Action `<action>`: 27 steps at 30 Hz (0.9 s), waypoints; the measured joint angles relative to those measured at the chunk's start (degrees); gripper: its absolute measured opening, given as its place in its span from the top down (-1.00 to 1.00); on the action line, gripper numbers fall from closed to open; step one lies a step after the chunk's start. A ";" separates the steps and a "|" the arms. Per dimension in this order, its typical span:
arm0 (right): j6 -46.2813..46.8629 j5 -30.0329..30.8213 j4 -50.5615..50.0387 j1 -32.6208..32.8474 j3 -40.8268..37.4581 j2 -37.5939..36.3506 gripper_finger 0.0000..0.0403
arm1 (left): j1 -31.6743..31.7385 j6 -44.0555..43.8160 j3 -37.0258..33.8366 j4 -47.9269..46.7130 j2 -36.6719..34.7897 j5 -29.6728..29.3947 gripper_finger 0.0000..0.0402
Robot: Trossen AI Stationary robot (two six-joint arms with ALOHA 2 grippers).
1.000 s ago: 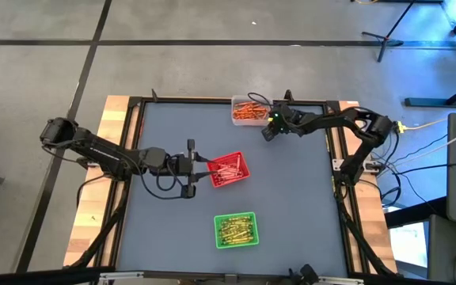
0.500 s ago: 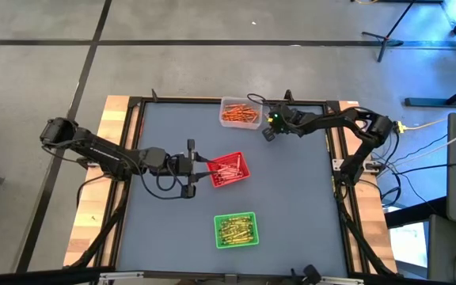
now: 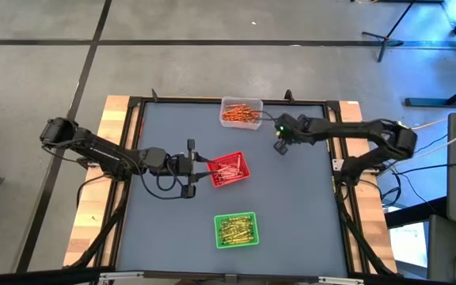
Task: Sort crayons
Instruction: Put the yellow crayon into the green bin
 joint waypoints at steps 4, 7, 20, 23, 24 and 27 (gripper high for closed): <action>2.79 -1.30 -4.25 7.62 0.03 -5.93 0.91 | 0.00 -0.02 0.00 0.00 0.00 0.00 0.36; 3.26 -3.48 -5.28 13.79 0.09 -9.55 0.90 | 0.00 0.00 0.00 0.00 0.00 0.00 0.36; 4.94 -7.70 11.71 38.48 0.22 -11.39 0.90 | 0.00 0.04 0.00 0.07 0.01 0.00 0.36; 4.90 -7.80 17.84 42.13 0.24 -9.70 0.90 | 0.00 0.04 0.00 0.07 0.00 0.00 0.36; 4.69 -8.33 19.55 43.13 0.24 -8.97 0.90 | 0.00 0.04 0.00 0.07 0.00 0.00 0.36; 4.67 -9.57 24.53 45.84 0.24 -6.14 0.90 | 0.00 0.04 0.00 0.07 0.00 -0.02 0.36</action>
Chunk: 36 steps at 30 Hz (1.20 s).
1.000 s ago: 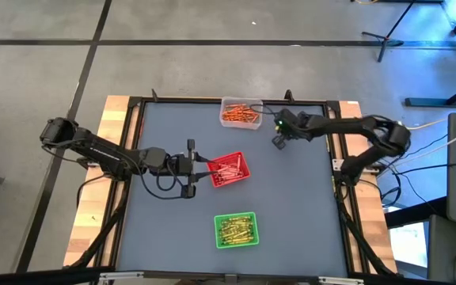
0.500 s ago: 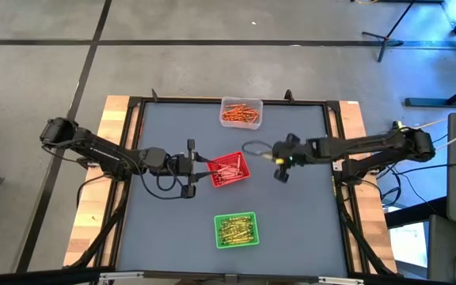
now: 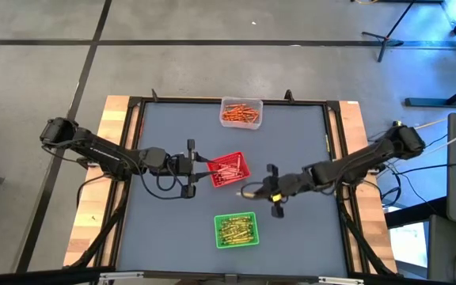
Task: Sort crayons
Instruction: Put the yellow crayon into the green bin, then put the green crayon into the green bin
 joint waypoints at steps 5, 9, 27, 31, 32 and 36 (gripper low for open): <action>0.26 -0.49 5.47 4.04 1.86 5.94 0.90 | 0.02 0.02 0.00 -0.02 0.00 0.01 0.36; -0.24 -0.53 5.17 6.89 7.12 11.86 0.90 | 0.02 0.02 0.00 -0.02 0.00 -0.01 0.36; 2.73 -5.01 -5.08 7.95 18.99 24.86 0.60 | 0.02 0.02 0.00 -0.04 0.00 0.02 0.36; 2.71 -8.08 -7.45 7.26 19.00 22.07 0.29 | 0.02 0.02 0.00 -0.09 0.00 0.03 0.36; 2.83 -9.00 -9.14 7.19 19.02 20.92 0.23 | 0.02 0.02 0.00 -0.07 0.00 0.02 0.36; 4.40 -7.85 -19.36 6.88 19.02 15.29 0.07 | 0.02 0.00 0.00 -0.04 0.00 0.02 0.36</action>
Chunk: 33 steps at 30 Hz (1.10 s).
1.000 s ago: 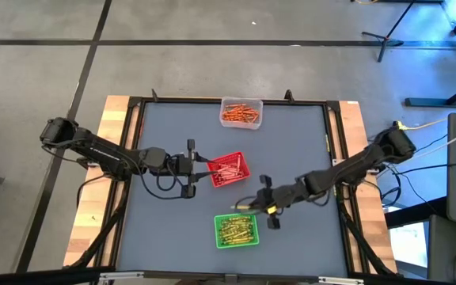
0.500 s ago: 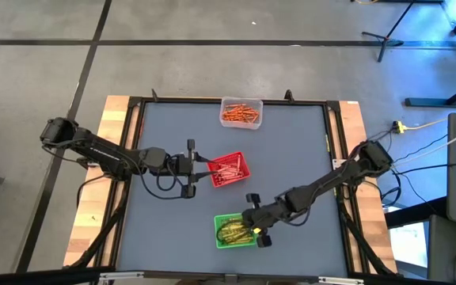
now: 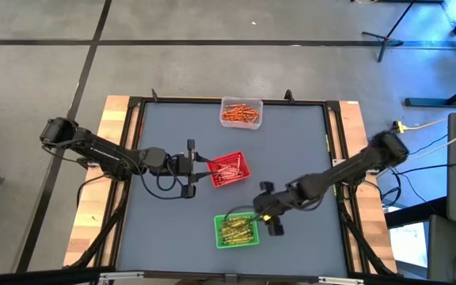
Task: Sort crayons
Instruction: Put the green crayon into the green bin
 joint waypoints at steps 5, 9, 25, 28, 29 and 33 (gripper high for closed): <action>5.99 8.32 -17.53 0.04 0.02 -8.07 0.05 | 0.00 0.00 0.00 0.04 0.00 0.02 0.36; 12.42 13.93 -33.93 0.00 0.02 -11.74 0.09 | 0.00 0.00 -0.01 0.01 0.00 0.02 0.36; 25.43 -2.68 -53.76 -0.28 -16.34 -12.08 0.40 | -0.02 0.00 0.00 -0.02 0.00 0.01 0.36; 25.49 -7.10 -53.02 -0.26 -18.82 -11.72 0.51 | 0.00 0.01 0.00 0.02 0.00 0.02 0.36; 25.47 -7.78 -51.16 -0.26 -18.86 -11.68 0.55 | 0.00 0.01 0.00 -0.02 0.01 0.00 0.36; 25.73 -10.26 -50.16 -0.28 -19.28 -10.87 0.74 | 0.00 0.00 0.00 0.15 0.00 -0.14 0.36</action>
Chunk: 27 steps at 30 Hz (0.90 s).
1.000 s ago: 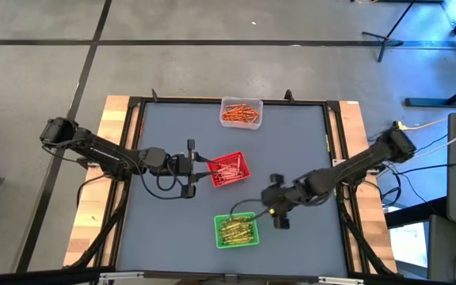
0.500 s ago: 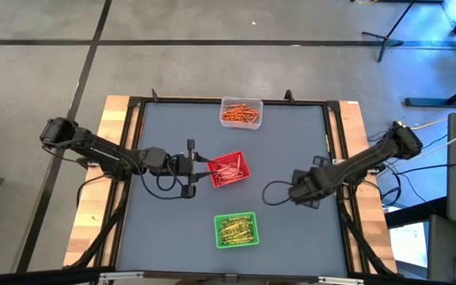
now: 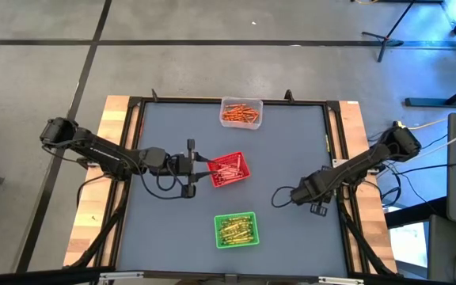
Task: Sort crayons
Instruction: Put the green crayon into the green bin
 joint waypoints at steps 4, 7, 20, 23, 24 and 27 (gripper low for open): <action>2.50 0.03 -0.23 -0.01 0.04 1.11 0.92 | 0.00 0.02 -0.02 0.19 0.00 -0.02 0.36; 5.55 -1.83 0.24 -0.78 -0.88 2.17 0.99 | 0.00 0.01 0.00 0.20 0.00 -0.04 0.36; 0.74 -10.07 4.24 -3.30 -3.41 9.23 0.99 | 0.00 0.00 -0.02 -0.02 0.00 -0.06 0.36; -0.54 -12.56 4.21 -3.37 -5.75 11.06 0.99 | 0.00 0.00 0.00 -0.06 0.00 -0.06 0.36; -0.85 -12.86 4.11 -3.37 -5.95 11.69 0.99 | 0.00 0.00 0.00 -0.03 0.00 -0.06 0.36; -1.39 -13.16 4.69 -3.34 -5.63 12.63 1.00 | 0.00 0.00 0.00 -0.02 0.00 -0.06 0.36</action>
